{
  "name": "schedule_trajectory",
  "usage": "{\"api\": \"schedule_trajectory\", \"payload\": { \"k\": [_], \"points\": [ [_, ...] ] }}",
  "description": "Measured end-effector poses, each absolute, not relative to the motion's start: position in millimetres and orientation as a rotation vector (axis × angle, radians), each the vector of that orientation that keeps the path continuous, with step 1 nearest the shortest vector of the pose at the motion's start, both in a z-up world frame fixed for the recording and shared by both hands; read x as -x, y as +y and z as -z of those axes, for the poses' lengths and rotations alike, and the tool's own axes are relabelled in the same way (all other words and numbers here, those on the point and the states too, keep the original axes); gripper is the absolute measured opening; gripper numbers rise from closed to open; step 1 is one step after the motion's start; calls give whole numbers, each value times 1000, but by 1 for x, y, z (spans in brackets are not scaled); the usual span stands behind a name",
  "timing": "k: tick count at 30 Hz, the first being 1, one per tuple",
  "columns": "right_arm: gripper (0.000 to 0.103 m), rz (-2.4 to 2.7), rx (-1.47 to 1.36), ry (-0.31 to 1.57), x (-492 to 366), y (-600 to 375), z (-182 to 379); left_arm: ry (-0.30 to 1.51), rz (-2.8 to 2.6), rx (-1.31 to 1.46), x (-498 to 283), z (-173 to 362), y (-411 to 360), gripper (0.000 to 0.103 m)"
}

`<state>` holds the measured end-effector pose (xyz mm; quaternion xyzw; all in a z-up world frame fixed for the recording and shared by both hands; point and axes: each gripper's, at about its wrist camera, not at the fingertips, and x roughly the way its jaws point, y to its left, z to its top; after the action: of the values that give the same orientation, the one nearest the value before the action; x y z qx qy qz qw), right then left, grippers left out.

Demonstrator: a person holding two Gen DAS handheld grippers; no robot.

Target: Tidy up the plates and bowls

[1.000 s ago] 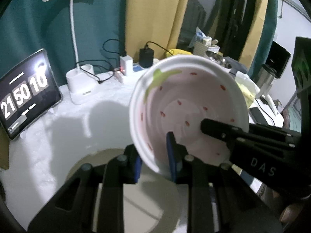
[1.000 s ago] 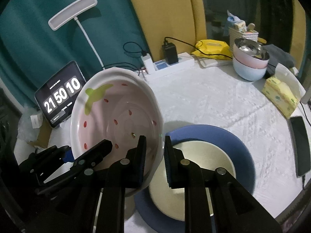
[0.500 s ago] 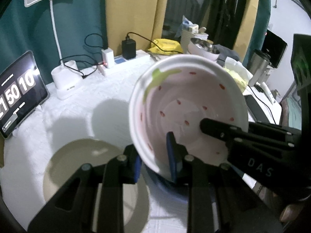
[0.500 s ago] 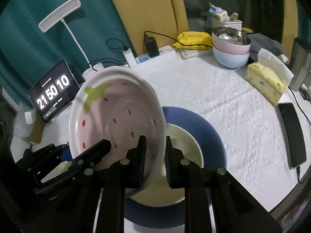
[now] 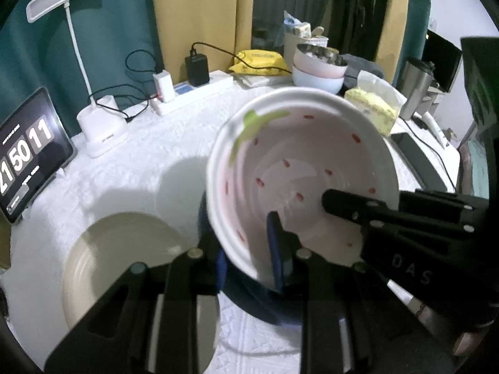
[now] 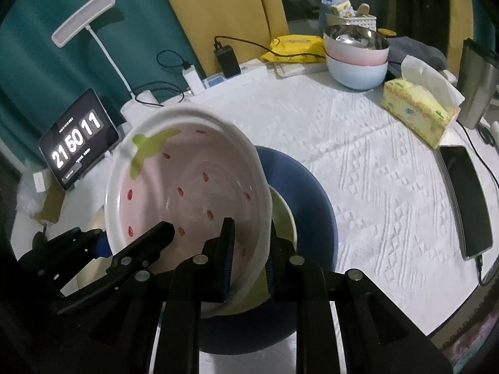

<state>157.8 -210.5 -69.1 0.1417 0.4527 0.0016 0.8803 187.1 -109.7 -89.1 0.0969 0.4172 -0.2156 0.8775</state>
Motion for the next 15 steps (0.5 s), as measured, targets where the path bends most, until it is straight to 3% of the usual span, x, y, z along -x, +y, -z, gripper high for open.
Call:
{"api": "schedule_trajectory", "payload": {
  "k": [15],
  "points": [
    [21, 16, -266, 943, -158, -216, 75, 872, 408, -220, -189, 98, -109, 28]
  ]
}}
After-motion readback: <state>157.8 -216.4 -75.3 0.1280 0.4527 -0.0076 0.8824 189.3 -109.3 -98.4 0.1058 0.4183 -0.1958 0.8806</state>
